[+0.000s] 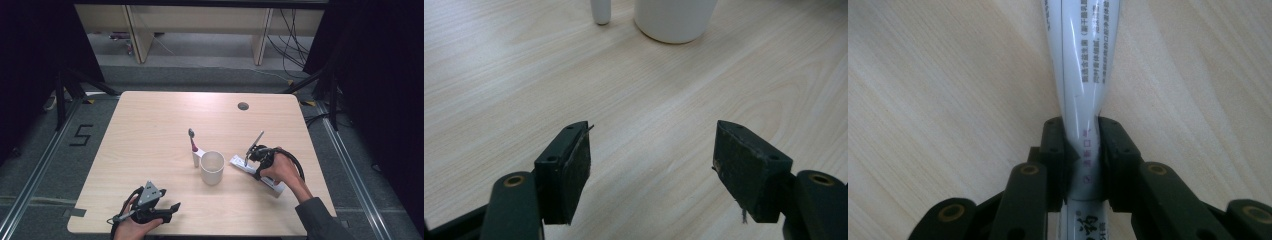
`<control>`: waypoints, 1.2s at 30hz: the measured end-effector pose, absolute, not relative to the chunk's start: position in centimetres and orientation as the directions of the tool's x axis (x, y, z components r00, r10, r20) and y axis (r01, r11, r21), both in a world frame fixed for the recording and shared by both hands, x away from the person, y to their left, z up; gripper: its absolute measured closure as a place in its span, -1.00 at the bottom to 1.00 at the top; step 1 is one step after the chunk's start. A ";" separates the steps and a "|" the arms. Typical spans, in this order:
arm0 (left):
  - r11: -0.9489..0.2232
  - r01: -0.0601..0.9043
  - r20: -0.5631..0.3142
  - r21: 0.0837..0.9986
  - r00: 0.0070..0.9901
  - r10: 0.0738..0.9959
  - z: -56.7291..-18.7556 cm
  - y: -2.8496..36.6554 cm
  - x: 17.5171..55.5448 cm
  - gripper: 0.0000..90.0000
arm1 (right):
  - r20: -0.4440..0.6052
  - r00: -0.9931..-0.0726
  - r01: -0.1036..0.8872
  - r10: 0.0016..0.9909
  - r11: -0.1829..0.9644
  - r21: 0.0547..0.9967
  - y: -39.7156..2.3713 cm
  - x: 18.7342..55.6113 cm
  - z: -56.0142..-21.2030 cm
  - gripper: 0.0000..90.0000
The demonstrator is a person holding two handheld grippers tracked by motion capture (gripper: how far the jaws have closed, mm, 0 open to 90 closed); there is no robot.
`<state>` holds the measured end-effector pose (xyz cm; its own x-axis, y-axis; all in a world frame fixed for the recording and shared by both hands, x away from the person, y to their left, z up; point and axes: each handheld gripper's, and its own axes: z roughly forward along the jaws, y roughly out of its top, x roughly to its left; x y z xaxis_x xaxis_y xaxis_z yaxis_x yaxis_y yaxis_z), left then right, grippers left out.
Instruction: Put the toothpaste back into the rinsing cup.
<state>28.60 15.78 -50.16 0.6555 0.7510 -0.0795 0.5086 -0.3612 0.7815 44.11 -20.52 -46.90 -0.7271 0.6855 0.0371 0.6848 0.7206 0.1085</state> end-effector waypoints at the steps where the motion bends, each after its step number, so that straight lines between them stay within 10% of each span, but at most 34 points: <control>1: -0.362 0.508 -0.080 0.782 0.657 0.750 -50.2 15.8 28.6 -0.31 | 0.035 -0.730 0.681 0.682 0.724 0.110 -20.5 44.1 -47.0 0.66; 23: -0.347 0.512 -0.091 0.785 0.651 0.754 -50.1 15.8 28.5 -0.29 | -0.020 -0.801 0.594 0.598 0.799 0.095 -20.5 44.6 -47.4 0.68; 36: -0.352 0.512 -0.090 0.783 0.654 0.751 -50.1 16.0 28.6 -0.28 | 0.035 -0.768 0.628 0.639 0.741 0.239 -21.8 44.2 -46.5 0.68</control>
<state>28.64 15.98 -50.10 0.6536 0.7515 -0.0898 0.5125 -0.3521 0.7832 44.24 -21.80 -46.51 -0.7681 0.6393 0.0355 0.6277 0.7408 0.2392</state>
